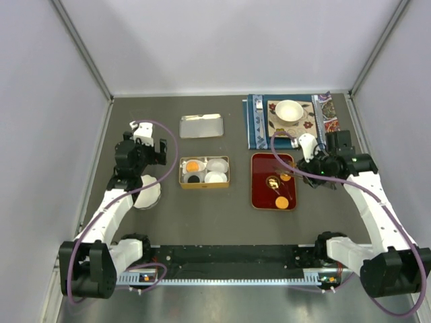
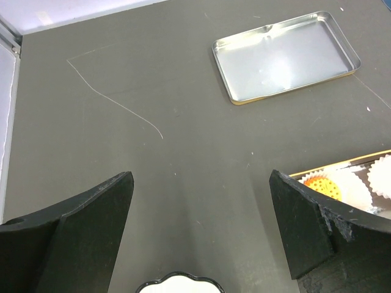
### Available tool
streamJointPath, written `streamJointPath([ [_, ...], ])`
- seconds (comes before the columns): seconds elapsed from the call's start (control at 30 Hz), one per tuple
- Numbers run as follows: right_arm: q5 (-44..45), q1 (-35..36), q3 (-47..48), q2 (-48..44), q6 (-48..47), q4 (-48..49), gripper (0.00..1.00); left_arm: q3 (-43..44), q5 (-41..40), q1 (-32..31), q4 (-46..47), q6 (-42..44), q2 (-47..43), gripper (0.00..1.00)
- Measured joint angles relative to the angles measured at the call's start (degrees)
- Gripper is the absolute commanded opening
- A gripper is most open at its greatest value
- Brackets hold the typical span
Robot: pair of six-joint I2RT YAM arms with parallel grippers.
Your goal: Pack the cookies
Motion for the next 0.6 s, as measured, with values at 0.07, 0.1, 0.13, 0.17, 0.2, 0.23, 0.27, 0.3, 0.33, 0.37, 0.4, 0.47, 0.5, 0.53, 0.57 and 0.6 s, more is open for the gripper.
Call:
streamJointPath([
  [0.07,0.0,-0.8,-0.4,-0.7,-0.7,-1.2,0.47,-0.2,0.0,0.0,0.0,0.0,0.0,0.99],
  [0.1,-0.1,-1.1,-0.4,-0.9,-1.0,-1.8,0.48,-0.2,0.0,0.0,0.0,0.0,0.0,0.99],
  [0.13,-0.2,-1.5,-0.5,-1.1,-1.4,-2.2,0.48,-0.2,0.1,0.0,0.0,0.0,0.0,0.99],
  [0.17,-0.3,-1.9,-0.5,-1.2,-1.7,-2.5,0.48,-0.2,0.2,0.0,0.0,0.0,0.0,0.99],
  [0.2,-0.5,-2.3,-0.7,-1.4,-2.0,-2.7,0.49,-0.2,0.2,0.0,0.0,0.0,0.0,0.99],
  [0.23,-0.5,-2.6,-0.7,-1.4,-2.2,-3.2,0.49,-0.2,0.2,0.0,0.0,0.0,0.0,0.99],
  [0.27,-0.7,-3.0,-0.9,-1.4,-2.4,-3.4,0.49,-0.2,0.2,0.0,0.0,0.0,0.0,0.99],
  [0.3,-0.7,-3.2,-1.1,-1.5,-2.6,-3.5,0.49,-0.2,0.2,0.0,0.0,0.0,0.0,0.99],
  [0.33,-0.7,-3.3,-1.3,-1.5,-2.8,-3.7,0.50,-0.2,0.2,0.0,0.0,0.0,0.0,0.99],
  [0.37,-0.7,-3.3,-1.5,-1.5,-3.0,-3.9,0.50,-0.2,0.2,0.0,0.0,0.0,0.0,0.99],
  [0.4,-0.8,-3.3,-1.7,-1.5,-3.1,-4.0,0.50,-0.2,0.2,0.0,0.1,0.0,0.0,0.99],
  [0.47,-0.8,-3.3,-2.1,-1.5,-3.4,-4.3,0.50,-0.2,0.2,0.0,0.1,0.0,0.0,0.99],
  [0.5,-0.9,-3.3,-2.2,-1.4,-3.5,-4.5,0.50,-0.2,0.2,0.0,0.1,0.0,0.0,0.99],
  [0.53,-0.9,-3.4,-2.2,-1.4,-3.6,-4.6,0.50,-0.2,0.2,0.0,0.1,0.0,0.0,0.99],
  [0.57,-0.9,-3.5,-2.2,-1.3,-3.8,-4.5,0.50,-0.2,0.2,0.0,0.1,0.0,0.0,0.99],
  [0.6,-0.9,-3.7,-2.2,-1.2,-3.9,-4.5,0.50,-0.2,0.2,0.0,0.1,0.0,0.0,0.99],
])
